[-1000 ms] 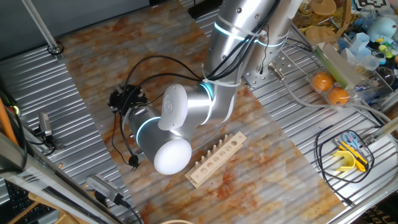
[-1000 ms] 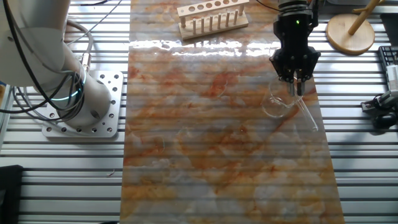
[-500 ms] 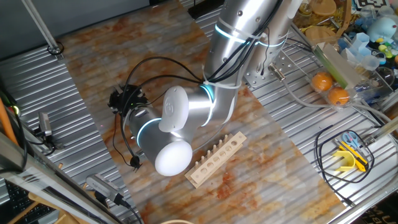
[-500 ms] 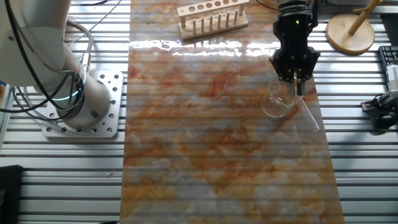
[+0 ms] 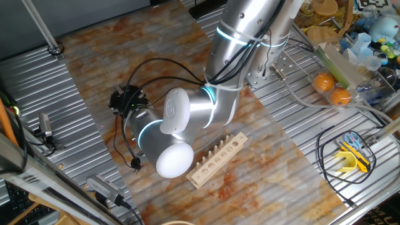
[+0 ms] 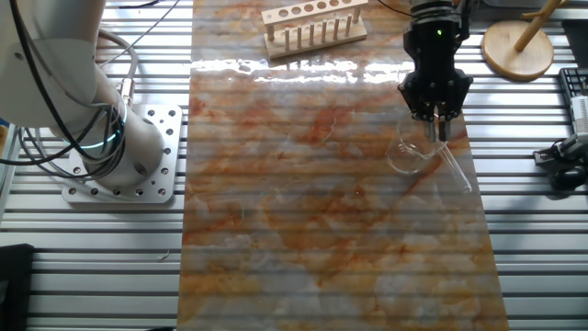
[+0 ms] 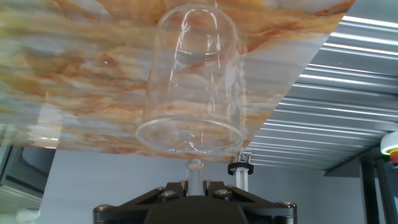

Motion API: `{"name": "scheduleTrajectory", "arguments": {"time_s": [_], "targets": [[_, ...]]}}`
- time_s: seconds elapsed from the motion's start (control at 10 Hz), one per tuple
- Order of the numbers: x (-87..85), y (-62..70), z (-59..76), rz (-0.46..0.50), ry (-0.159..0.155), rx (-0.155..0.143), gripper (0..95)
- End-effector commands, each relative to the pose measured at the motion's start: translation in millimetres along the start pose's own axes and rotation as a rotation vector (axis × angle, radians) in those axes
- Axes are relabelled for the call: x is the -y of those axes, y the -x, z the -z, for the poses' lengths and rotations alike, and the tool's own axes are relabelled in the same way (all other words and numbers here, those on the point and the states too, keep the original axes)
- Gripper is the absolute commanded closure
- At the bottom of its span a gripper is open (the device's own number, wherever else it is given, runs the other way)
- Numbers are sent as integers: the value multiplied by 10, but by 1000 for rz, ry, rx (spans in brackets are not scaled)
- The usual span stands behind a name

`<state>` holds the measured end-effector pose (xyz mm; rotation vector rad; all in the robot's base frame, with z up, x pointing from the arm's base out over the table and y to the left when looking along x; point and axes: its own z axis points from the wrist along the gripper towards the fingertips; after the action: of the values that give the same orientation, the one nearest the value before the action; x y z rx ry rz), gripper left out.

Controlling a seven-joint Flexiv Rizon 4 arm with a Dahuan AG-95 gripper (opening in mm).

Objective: Pour out the test tube

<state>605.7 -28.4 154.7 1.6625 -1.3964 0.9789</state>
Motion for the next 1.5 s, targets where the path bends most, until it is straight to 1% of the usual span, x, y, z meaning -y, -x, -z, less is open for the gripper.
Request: {"name": "scheduleTrajectory", "arguments": {"time_s": [0.1, 0.3, 1.0, 1.1, 1.2, 1.5], "targets": [[-1, 0, 2, 13, 1, -8, 950], [-1, 0, 2, 19, 3, -19, 950], [-1, -2, 0, 32, 4, -43, 950], [-1, -2, -1, 34, 5, -56, 950], [-1, -3, -2, 31, 6, -62, 950], [-1, -4, -2, 31, 7, -70, 950]]}}
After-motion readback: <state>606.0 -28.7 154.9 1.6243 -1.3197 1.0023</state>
